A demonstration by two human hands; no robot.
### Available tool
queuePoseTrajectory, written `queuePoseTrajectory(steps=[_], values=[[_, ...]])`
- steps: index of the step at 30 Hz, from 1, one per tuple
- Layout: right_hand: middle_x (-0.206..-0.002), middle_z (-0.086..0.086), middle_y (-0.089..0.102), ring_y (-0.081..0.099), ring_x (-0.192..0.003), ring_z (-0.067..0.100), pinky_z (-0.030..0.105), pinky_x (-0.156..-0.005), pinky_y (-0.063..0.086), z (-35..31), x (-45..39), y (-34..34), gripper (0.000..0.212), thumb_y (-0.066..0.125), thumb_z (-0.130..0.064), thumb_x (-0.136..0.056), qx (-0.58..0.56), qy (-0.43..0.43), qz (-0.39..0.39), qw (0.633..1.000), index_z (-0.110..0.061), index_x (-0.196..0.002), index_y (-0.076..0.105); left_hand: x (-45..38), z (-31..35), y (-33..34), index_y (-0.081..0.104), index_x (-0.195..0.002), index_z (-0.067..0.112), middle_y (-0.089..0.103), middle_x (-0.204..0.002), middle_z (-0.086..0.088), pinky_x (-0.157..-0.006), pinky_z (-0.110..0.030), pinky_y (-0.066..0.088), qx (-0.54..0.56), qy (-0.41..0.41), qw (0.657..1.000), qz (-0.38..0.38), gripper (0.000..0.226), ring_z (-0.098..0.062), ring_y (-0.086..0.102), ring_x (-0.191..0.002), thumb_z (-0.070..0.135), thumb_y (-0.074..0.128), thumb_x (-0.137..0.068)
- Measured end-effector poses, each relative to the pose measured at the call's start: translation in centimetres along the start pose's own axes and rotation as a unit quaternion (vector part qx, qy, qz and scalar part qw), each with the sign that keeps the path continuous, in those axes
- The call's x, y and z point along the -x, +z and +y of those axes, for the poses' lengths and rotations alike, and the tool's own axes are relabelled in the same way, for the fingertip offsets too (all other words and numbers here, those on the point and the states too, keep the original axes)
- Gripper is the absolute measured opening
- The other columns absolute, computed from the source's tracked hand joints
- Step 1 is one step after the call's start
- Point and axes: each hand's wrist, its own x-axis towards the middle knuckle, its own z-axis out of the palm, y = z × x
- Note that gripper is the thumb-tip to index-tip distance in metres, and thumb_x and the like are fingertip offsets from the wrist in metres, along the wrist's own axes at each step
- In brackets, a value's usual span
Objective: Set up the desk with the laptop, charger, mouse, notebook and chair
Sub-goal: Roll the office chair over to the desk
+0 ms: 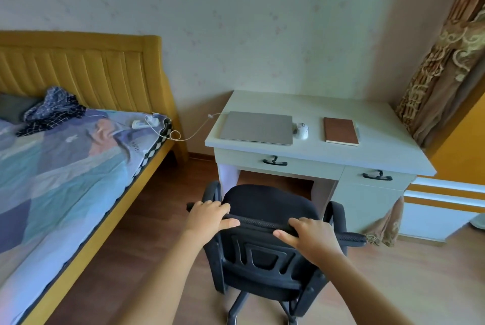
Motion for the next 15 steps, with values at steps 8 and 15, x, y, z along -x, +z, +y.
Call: queuePoseTrajectory(steps=[8, 15], values=[[-0.078, -0.007, 0.051, 0.051, -0.069, 0.017, 0.031, -0.056, 0.035, 3.2, -5.5, 0.2, 0.077, -0.005, -0.085, -0.062, 0.007, 0.019, -0.005, 1.0, -0.029, -0.082, 0.043, -6.8, -1.1, 0.8, 0.058, -0.109, 0.022, 0.064, -0.102, 0.001, -0.078, -0.036, 0.039, 0.025, -0.005, 1.0, 0.01, 0.127, -0.023, 0.058, -0.098, 0.084, -0.035, -0.048], [-0.076, -0.006, 0.05, 0.047, -0.065, 0.016, 0.03, -0.055, 0.034, 6.5, -9.3, 0.4, 0.073, -0.007, -0.085, -0.062, 0.017, 0.021, -0.002, 1.0, -0.03, -0.081, 0.038, -11.6, -0.8, 1.5, 0.058, -0.108, 0.022, 0.065, -0.1, -0.001, -0.079, -0.035, 0.04, 0.043, -0.009, 0.999, 0.029, 0.122, -0.023, 0.06, -0.096, 0.081, -0.035, -0.054]])
